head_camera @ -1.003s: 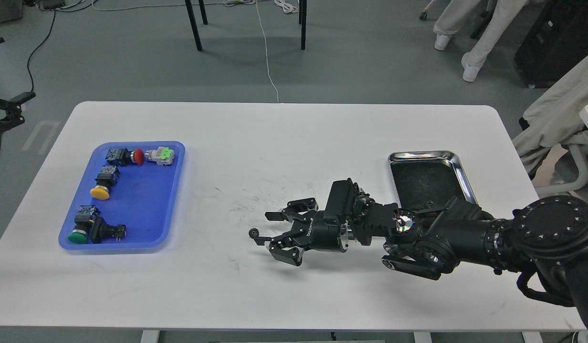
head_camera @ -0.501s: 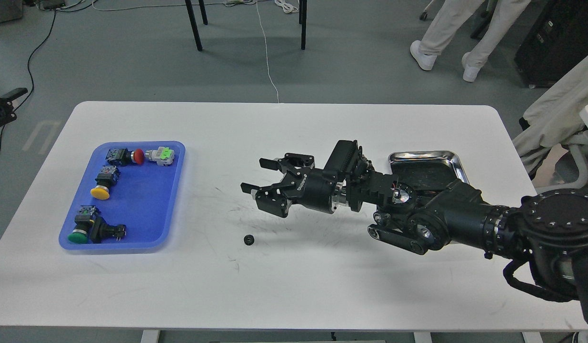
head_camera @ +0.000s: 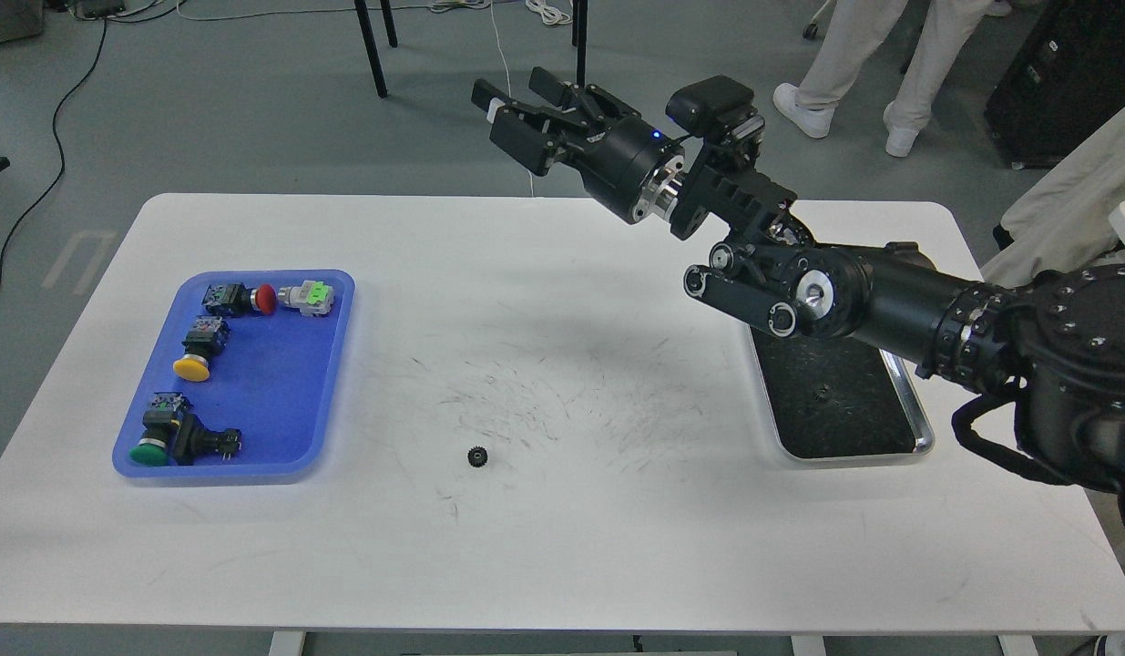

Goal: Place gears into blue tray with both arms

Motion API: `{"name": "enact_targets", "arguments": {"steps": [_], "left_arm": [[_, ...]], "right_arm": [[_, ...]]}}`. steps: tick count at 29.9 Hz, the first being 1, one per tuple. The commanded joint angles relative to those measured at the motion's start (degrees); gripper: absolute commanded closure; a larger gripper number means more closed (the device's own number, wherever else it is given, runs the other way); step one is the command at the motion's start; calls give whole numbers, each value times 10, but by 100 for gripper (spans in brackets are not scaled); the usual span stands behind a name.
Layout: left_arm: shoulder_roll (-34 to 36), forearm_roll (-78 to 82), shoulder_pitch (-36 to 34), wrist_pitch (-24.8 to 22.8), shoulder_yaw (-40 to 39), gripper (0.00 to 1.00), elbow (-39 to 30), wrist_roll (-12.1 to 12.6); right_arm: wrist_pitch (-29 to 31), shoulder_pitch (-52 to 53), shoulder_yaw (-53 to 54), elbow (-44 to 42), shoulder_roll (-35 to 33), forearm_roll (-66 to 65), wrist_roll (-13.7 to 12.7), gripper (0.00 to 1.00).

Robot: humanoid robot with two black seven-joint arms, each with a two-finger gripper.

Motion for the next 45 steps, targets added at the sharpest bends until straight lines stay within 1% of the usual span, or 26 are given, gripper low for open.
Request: {"name": "enact_targets", "arguments": {"steps": [1,3,5,7,11,14,16,17,21,23,25,27,28,29,31,35,38,40,45], "left_arm": [[-6,12,4,0,4,1,-4,-14],[-8,20,5,0,3,1,-5,-16],[-9,19,5,0,2,1,-6,-18],[-13,19,5,0,4,1,-5,-18],[-39,20,5,0,4,1,2,-19],[-52,20,10,40,5,1,2,-20],[-67,19,16,80,4,1,1,-24],[-70,19,18,101,4,1,-2,-31],[-86,20,20,201,4,1,-12,-75],[-90,20,24,220,5,1,-24,-94],[-97,22,33,226,6,1,-32,-112],[-100,45,37,219,8,1,-40,-134],[-101,63,39,210,12,1,-40,-140],[-102,80,40,202,18,1,-42,-139],[-97,98,38,184,33,1,-45,-147],[-90,106,39,171,59,1,-71,-143],[-71,140,32,171,89,1,-92,-142],[-57,180,28,176,88,1,-107,-140],[-46,237,23,189,92,1,-146,-136]], "right_arm": [[13,15,0,-31,0,123,0,10],[41,16,0,-47,0,192,-7,7],[81,15,0,-60,0,251,-22,7],[104,12,0,-69,0,287,-36,7],[141,11,1,-85,0,360,-93,6],[154,11,1,-84,-18,399,-123,6],[164,12,1,-84,-27,423,-143,6],[167,13,2,-84,-29,430,-152,6],[179,15,1,-83,-34,463,-188,6],[200,15,2,-81,-47,480,-197,6],[218,15,3,-75,-57,489,-201,6],[235,11,4,-74,-63,494,-207,6],[245,8,4,-74,-69,494,-211,6],[254,6,3,-74,-76,494,-215,6],[279,4,6,-72,-97,501,-217,6],[323,-3,4,-50,-139,526,-216,6],[342,-27,15,-44,-172,529,-206,6],[355,-44,43,-45,-182,529,-200,6],[380,-97,132,-52,-187,524,-163,4]]}}
